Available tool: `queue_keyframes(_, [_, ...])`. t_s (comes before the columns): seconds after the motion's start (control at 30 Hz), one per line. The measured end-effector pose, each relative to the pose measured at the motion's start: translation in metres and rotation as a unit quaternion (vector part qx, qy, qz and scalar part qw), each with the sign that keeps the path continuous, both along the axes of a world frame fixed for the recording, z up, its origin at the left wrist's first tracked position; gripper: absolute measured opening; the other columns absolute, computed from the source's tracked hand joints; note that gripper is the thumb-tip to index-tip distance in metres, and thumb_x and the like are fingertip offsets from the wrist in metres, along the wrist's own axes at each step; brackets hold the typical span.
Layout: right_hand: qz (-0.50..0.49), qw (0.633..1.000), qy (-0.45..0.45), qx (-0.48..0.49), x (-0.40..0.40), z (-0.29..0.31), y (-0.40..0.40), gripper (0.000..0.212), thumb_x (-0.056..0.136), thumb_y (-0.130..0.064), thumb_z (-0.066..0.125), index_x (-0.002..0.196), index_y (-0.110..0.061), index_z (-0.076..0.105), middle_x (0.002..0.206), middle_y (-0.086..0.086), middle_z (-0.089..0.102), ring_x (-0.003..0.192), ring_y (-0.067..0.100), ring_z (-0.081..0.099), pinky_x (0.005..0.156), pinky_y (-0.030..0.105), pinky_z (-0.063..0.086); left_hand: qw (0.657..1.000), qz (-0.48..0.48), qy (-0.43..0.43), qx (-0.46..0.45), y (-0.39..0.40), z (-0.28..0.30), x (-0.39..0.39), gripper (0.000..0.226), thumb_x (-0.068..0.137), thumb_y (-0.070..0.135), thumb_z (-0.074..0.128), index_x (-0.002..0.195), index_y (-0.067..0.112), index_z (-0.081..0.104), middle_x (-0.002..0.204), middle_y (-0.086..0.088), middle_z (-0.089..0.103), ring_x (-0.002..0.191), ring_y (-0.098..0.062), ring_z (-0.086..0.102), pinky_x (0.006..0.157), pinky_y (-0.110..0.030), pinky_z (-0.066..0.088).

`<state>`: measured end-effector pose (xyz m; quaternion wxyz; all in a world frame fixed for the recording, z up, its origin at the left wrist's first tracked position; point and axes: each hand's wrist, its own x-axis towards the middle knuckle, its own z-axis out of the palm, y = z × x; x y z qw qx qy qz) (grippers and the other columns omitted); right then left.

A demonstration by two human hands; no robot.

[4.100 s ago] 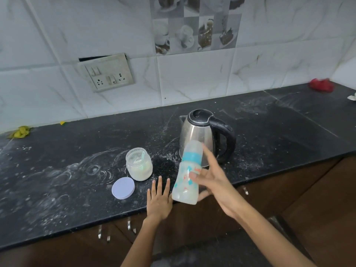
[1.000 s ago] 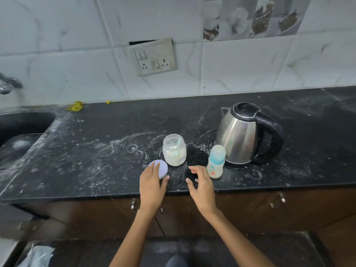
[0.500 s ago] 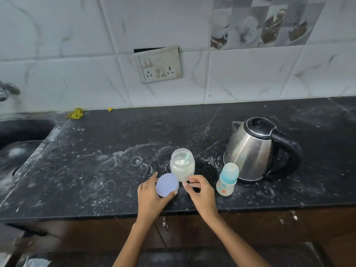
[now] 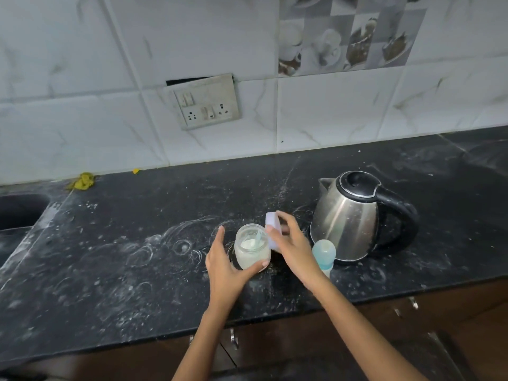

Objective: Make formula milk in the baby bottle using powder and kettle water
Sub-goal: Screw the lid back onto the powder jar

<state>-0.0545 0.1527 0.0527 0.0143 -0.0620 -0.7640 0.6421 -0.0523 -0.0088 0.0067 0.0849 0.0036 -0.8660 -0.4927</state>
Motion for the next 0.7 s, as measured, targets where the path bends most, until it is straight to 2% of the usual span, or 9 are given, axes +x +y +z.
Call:
queue_keyframes(0.07, [0.022,0.991,0.019,0.131,-0.012,0.000,0.006,0.062,0.089,-0.046,0.063,0.143,-0.043,0.033,0.133,-0.005,0.046,0.114,0.009,0.046,0.094,0.030,0.039,0.998,-0.020,-0.055,-0.004,0.005,-0.006,-0.012,0.129,0.042,0.076,0.076,0.147,0.025,0.022,0.152,0.006,0.034,0.140,-0.020,0.031,0.115,-0.047,0.026])
queue_keyframes(0.13, [0.040,0.984,0.014,0.174,-0.021,0.001,0.009,0.070,0.087,-0.044,0.066,0.146,-0.045,0.028,0.131,-0.002,0.042,0.112,0.008,0.039,0.091,0.029,0.032,0.997,-0.036,-0.069,0.028,0.010,-0.010,-0.022,0.116,0.040,0.069,0.081,0.137,0.028,0.031,0.137,0.008,0.049,0.129,-0.021,0.044,0.106,-0.044,0.040])
queue_keyframes(0.23, [0.045,0.979,0.013,0.198,-0.033,0.002,0.013,0.064,0.086,-0.041,0.067,0.142,-0.044,0.036,0.129,0.001,0.043,0.108,0.011,0.040,0.085,0.025,0.032,0.998,-0.030,-0.034,0.047,0.011,-0.017,-0.030,0.088,0.042,0.061,0.085,0.114,0.036,0.042,0.110,0.022,0.058,0.107,-0.005,0.058,0.085,-0.025,0.050])
queue_keyframes(0.33, [0.042,0.977,0.029,0.207,-0.037,0.004,0.016,0.059,0.082,-0.041,0.069,0.134,-0.044,0.042,0.120,-0.002,0.045,0.105,0.013,0.045,0.075,0.014,0.032,1.000,-0.009,0.000,0.029,0.007,-0.021,-0.024,0.081,0.042,0.062,0.085,0.106,0.034,0.044,0.103,0.022,0.058,0.098,-0.002,0.057,0.081,-0.032,0.051])
queue_keyframes(0.43, [0.049,0.979,0.025,0.195,-0.038,0.003,0.018,0.057,0.078,-0.045,0.069,0.129,-0.046,0.044,0.121,-0.002,0.047,0.107,0.017,0.049,0.080,0.024,0.038,0.999,0.034,0.011,0.008,0.004,-0.023,-0.010,0.087,0.041,0.075,0.078,0.108,0.031,0.043,0.105,0.018,0.055,0.101,-0.011,0.056,0.088,-0.037,0.046])
queue_keyframes(0.53, [0.060,0.978,0.022,0.199,-0.037,0.002,0.016,0.057,0.077,-0.046,0.069,0.128,-0.045,0.045,0.126,-0.001,0.049,0.111,0.019,0.050,0.087,0.032,0.042,1.000,0.024,-0.008,-0.011,0.002,-0.023,-0.001,0.103,0.041,0.084,0.071,0.123,0.029,0.042,0.124,0.012,0.049,0.119,-0.013,0.047,0.103,-0.043,0.037])
queue_keyframes(0.63, [0.080,0.974,0.019,0.210,-0.039,0.006,0.015,0.057,0.079,-0.043,0.070,0.130,-0.043,0.045,0.128,-0.001,0.050,0.113,0.021,0.051,0.094,0.038,0.046,0.999,-0.050,-0.022,0.005,-0.012,-0.025,-0.003,0.107,0.046,0.075,0.076,0.137,0.032,0.040,0.146,0.015,0.038,0.138,-0.009,0.032,0.114,-0.043,0.026])
queue_keyframes(0.7, [0.107,0.969,0.020,0.221,-0.041,0.009,0.015,0.057,0.080,-0.039,0.071,0.132,-0.042,0.046,0.130,-0.001,0.050,0.116,0.021,0.049,0.095,0.038,0.045,0.996,-0.076,-0.030,0.019,-0.022,-0.025,-0.007,0.093,0.051,0.057,0.086,0.132,0.037,0.046,0.144,0.017,0.043,0.133,-0.009,0.039,0.111,-0.040,0.032])
